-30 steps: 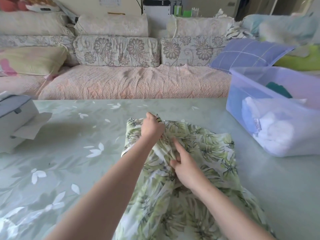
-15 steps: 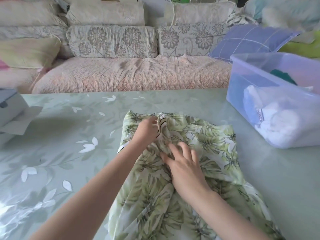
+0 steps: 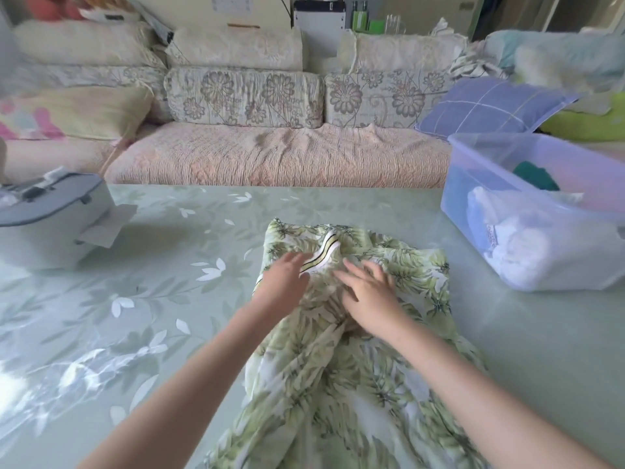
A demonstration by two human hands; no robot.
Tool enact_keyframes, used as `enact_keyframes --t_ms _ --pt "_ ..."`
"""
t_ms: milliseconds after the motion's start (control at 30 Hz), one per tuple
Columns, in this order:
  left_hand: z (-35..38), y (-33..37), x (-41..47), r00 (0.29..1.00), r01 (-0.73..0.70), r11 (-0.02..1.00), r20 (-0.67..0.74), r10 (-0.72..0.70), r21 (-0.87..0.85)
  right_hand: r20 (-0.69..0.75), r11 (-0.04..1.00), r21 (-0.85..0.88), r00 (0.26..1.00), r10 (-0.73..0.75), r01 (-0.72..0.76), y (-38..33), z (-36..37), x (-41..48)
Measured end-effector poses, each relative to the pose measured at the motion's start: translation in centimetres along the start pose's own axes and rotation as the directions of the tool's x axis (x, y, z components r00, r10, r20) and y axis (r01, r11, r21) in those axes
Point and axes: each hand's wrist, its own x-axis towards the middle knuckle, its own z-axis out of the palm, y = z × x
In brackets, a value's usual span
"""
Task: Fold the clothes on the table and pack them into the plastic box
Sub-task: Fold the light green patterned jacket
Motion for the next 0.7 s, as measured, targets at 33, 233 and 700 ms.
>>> enact_keyframes --t_ms 33,233,700 --pt "-1.1 0.2 -2.1 0.997 0.043 0.997 -0.062 -0.048 -0.068 -0.026 1.000 -0.008 1.000 -0.005 0.005 -0.2 -0.5 -0.5" --pt "-4.1 0.2 -15.4 0.930 0.293 0.956 0.234 -0.284 -0.006 0.103 0.997 0.057 0.994 0.039 -0.045 -2.3 -0.6 -5.0" --pt "-4.3 2.3 -24.8 0.909 0.347 0.937 0.233 -0.345 0.032 0.272 0.885 0.319 0.927 0.257 -0.339 -9.6 2.5 -10.7"
